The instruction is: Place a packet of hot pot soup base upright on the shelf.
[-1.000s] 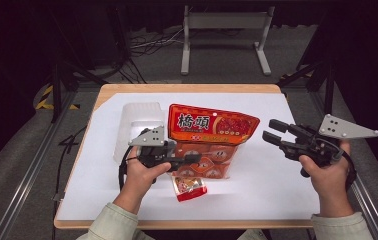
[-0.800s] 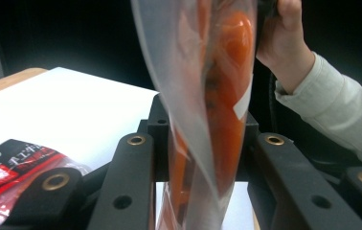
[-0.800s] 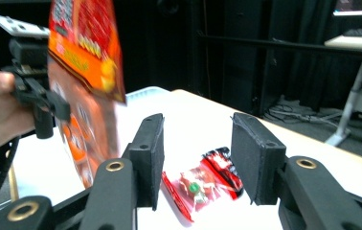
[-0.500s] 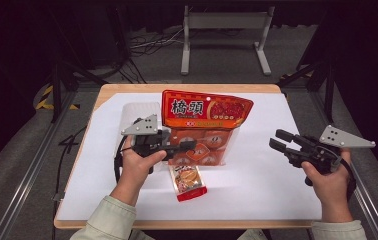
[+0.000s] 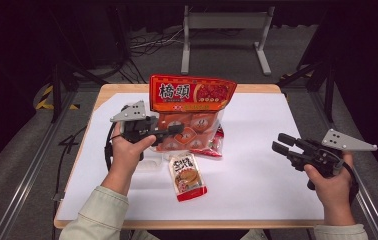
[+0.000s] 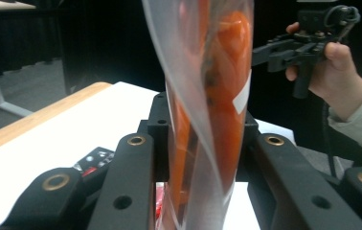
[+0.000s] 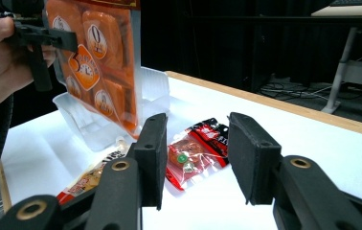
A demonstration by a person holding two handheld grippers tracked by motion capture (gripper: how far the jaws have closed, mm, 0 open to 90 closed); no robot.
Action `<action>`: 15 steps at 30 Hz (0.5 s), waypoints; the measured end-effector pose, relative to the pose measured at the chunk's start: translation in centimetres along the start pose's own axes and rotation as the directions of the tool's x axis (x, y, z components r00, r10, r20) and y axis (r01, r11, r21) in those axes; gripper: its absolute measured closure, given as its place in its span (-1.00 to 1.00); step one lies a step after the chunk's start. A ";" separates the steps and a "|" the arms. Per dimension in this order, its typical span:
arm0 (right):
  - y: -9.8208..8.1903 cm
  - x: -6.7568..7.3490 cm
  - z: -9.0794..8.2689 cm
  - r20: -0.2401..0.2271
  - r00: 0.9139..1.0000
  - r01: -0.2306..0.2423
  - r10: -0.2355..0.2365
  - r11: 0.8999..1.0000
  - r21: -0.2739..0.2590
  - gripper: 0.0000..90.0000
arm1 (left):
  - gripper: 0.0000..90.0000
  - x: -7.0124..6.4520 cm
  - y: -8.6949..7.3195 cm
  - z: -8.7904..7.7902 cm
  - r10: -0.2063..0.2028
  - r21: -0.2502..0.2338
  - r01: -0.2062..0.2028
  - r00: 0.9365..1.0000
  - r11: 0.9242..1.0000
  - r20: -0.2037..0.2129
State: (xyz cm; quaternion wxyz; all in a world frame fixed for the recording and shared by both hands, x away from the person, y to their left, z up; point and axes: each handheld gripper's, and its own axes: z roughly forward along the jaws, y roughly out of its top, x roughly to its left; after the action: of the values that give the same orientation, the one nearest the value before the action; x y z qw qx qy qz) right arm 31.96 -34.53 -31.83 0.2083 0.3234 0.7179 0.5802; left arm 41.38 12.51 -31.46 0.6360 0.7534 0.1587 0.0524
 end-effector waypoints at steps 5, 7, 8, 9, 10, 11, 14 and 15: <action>-0.3 0.0 -0.4 0.011 1.000 -0.011 0.011 1.000 0.009 0.32 | 0.57 1.4 0.3 -1.1 -0.002 -0.024 0.002 0.999 1.000 -0.039; -0.5 0.0 -0.5 0.013 1.000 -0.015 0.014 1.000 0.011 0.31 | 0.57 2.2 0.4 -1.5 -0.012 -0.038 0.010 0.998 0.999 -0.056; -0.5 0.0 -0.5 0.011 1.000 -0.018 0.018 1.000 0.012 0.31 | 0.57 2.4 0.4 -1.7 -0.022 -0.041 0.019 0.998 0.999 -0.065; -0.6 0.0 -0.6 0.009 1.000 -0.020 0.020 1.000 0.011 0.31 | 0.57 2.7 0.4 -1.8 -0.023 -0.043 0.020 0.997 0.999 -0.074; -0.6 0.0 -0.7 0.010 1.000 -0.025 0.025 1.000 0.014 0.31 | 0.57 2.9 0.4 -2.0 -0.027 -0.041 0.024 0.996 0.999 -0.082; -0.6 0.0 -0.7 0.011 1.000 -0.025 0.025 1.000 0.013 0.31 | 0.57 3.2 0.4 -2.2 -0.029 -0.039 0.026 0.996 0.999 -0.090; -0.7 -0.1 -0.8 0.012 1.000 -0.026 0.026 1.000 0.013 0.31 | 0.57 3.8 0.6 -2.6 -0.028 -0.040 0.024 0.993 0.999 -0.115; -0.7 -0.1 -0.8 0.012 1.000 -0.027 0.027 1.000 0.014 0.31 | 0.57 4.0 0.7 -2.8 -0.022 -0.039 0.017 0.991 0.999 -0.130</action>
State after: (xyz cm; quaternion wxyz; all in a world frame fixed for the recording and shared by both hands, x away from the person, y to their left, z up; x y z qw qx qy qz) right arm 31.32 -35.20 -32.30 0.2024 0.3379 0.7164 0.5760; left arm 44.51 16.24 -30.79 0.6388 0.7346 0.2065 0.0983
